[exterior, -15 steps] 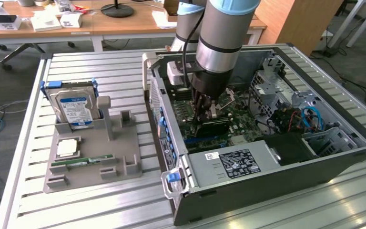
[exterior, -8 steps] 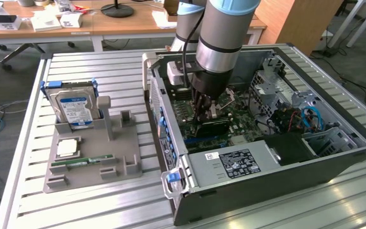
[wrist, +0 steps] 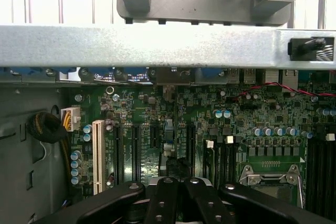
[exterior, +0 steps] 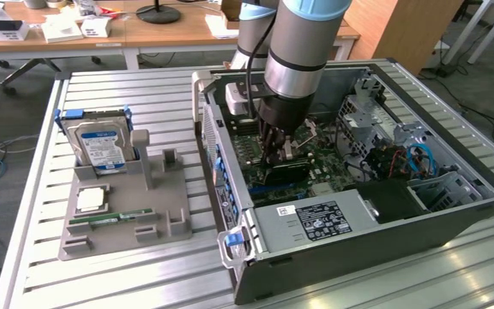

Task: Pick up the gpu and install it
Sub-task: 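Press down on the gpu until it lock into place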

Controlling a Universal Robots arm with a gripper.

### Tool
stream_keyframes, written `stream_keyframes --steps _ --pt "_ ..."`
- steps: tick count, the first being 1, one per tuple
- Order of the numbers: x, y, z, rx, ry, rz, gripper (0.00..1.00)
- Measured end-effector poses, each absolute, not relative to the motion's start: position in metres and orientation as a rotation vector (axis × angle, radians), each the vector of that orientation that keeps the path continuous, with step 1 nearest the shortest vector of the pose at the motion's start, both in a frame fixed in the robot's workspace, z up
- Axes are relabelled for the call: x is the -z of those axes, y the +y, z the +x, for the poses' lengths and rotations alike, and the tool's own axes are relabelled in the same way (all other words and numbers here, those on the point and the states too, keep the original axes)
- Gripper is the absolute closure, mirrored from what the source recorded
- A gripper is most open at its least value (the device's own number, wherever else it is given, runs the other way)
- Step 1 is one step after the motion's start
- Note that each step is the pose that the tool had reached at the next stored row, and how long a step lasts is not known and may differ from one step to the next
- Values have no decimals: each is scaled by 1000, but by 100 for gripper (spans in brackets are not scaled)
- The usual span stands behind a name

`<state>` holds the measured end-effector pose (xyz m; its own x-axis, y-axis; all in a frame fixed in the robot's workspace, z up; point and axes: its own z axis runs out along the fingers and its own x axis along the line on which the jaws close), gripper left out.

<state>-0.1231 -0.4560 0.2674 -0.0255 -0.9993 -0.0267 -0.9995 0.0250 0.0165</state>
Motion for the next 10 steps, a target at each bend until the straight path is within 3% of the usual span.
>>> stream_keyframes --steps 10 --pt "-266 -456 -123 -48 2244 -2188 89"
